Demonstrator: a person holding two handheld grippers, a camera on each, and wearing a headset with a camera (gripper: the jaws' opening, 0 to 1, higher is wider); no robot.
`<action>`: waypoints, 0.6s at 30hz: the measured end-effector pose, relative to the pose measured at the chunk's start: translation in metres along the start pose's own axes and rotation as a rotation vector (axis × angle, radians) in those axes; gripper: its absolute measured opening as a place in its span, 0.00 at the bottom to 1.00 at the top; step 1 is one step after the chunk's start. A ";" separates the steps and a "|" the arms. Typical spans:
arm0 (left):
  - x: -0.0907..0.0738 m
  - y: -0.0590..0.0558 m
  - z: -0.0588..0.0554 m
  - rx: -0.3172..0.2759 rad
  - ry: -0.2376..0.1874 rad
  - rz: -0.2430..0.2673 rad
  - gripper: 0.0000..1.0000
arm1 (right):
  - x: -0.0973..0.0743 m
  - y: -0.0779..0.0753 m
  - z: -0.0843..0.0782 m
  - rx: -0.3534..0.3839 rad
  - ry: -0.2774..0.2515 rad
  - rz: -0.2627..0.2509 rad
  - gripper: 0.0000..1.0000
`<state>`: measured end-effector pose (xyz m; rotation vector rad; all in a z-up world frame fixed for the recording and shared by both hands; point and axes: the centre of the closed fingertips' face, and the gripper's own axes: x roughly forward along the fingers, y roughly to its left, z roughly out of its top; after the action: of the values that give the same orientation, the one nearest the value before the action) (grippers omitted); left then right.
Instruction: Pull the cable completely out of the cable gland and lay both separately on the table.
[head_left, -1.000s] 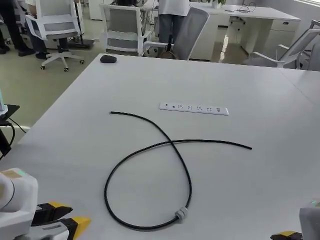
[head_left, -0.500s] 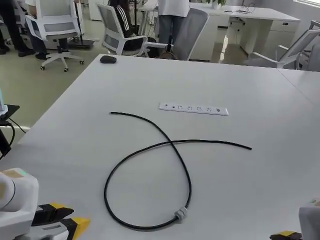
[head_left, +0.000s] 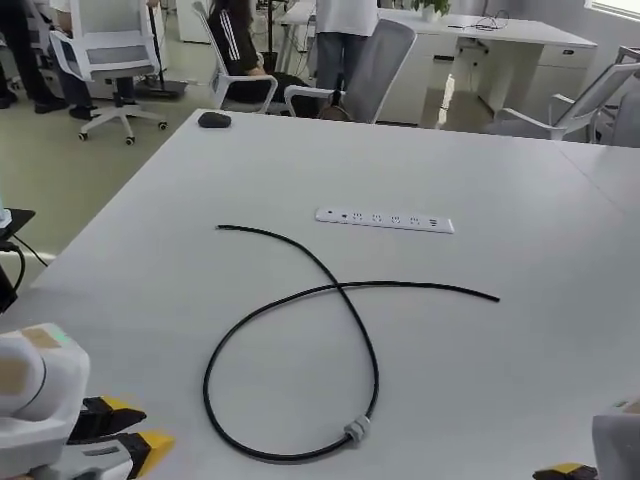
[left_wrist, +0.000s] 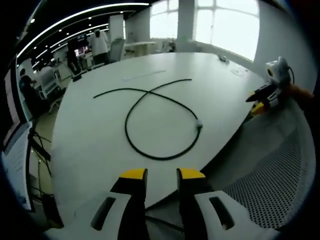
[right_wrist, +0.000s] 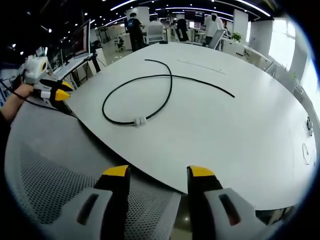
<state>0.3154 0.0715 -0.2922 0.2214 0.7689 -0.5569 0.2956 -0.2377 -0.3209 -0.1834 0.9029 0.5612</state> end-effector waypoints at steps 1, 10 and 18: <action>0.001 -0.001 0.004 -0.001 -0.003 -0.005 0.25 | 0.000 -0.001 0.001 0.001 -0.007 -0.003 0.47; 0.027 -0.025 0.051 0.100 -0.033 -0.088 0.23 | -0.001 -0.003 0.003 0.007 -0.020 -0.011 0.46; 0.071 -0.074 0.089 0.210 -0.037 -0.209 0.28 | 0.000 -0.003 0.003 0.007 -0.022 -0.011 0.44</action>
<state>0.3694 -0.0525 -0.2795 0.3259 0.7019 -0.8390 0.2993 -0.2386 -0.3189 -0.1754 0.8824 0.5487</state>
